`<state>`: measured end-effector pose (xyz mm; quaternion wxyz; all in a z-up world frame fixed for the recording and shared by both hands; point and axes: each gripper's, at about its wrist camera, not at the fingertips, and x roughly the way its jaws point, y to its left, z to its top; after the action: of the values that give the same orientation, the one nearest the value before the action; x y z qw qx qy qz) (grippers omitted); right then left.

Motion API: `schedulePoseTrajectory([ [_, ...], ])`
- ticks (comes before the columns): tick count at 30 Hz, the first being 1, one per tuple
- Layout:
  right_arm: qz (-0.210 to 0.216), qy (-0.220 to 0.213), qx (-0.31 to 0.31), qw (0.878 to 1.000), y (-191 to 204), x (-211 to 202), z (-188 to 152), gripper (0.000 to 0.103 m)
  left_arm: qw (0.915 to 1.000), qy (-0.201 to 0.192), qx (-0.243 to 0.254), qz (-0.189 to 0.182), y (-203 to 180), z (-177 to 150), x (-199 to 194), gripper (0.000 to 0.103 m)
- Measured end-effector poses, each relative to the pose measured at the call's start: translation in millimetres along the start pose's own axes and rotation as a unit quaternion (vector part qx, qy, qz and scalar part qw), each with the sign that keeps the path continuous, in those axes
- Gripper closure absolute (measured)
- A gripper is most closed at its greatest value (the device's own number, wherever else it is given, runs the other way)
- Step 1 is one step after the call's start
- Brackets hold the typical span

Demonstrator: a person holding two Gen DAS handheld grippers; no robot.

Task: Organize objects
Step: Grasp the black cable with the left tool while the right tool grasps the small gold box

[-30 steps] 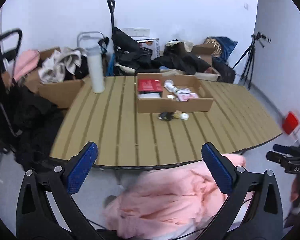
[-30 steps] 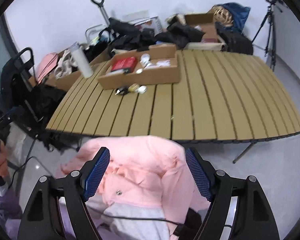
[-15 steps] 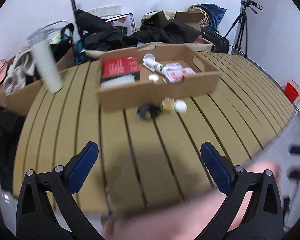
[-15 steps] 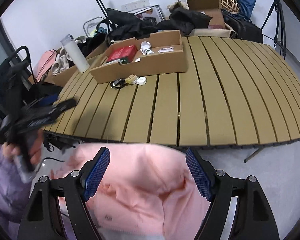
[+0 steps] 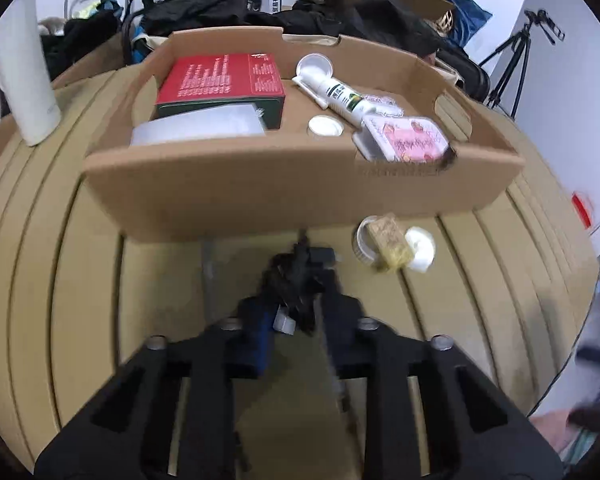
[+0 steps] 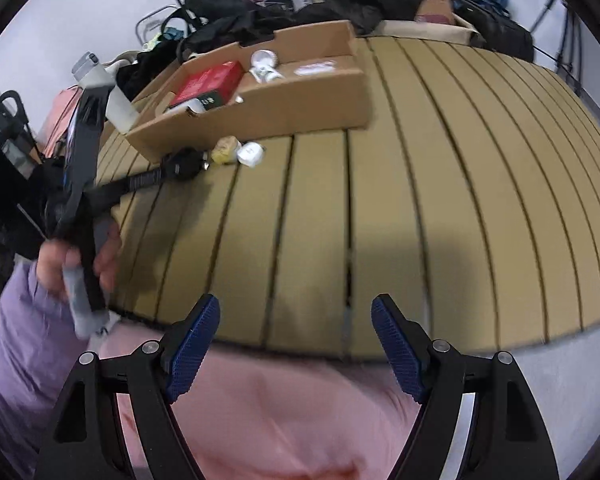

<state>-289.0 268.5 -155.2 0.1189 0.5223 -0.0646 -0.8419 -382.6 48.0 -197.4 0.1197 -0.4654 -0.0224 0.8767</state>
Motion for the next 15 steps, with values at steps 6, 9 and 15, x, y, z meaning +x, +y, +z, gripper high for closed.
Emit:
schedulePoseTrajectory([
  [6, 0.041, -0.031, -0.036, 0.998, 37.5, 41.9, 61.7, 0.041, 0.9983, 0.002, -0.055, -0.018, 26.7, -31.2, -27.1, 0.091],
  [9, 0.038, -0.051, -0.084, 0.994, 65.6, 71.8, 93.9, 0.047, 0.9962, 0.006, -0.08, -0.034, 41.6, -37.8, -39.9, 0.091],
  [15, -0.008, -0.022, -0.112, 0.993, 83.5, 120.2, 111.5, 0.075, 0.9965, 0.001, -0.075, -0.035, 48.5, -43.1, -74.6, 0.092],
])
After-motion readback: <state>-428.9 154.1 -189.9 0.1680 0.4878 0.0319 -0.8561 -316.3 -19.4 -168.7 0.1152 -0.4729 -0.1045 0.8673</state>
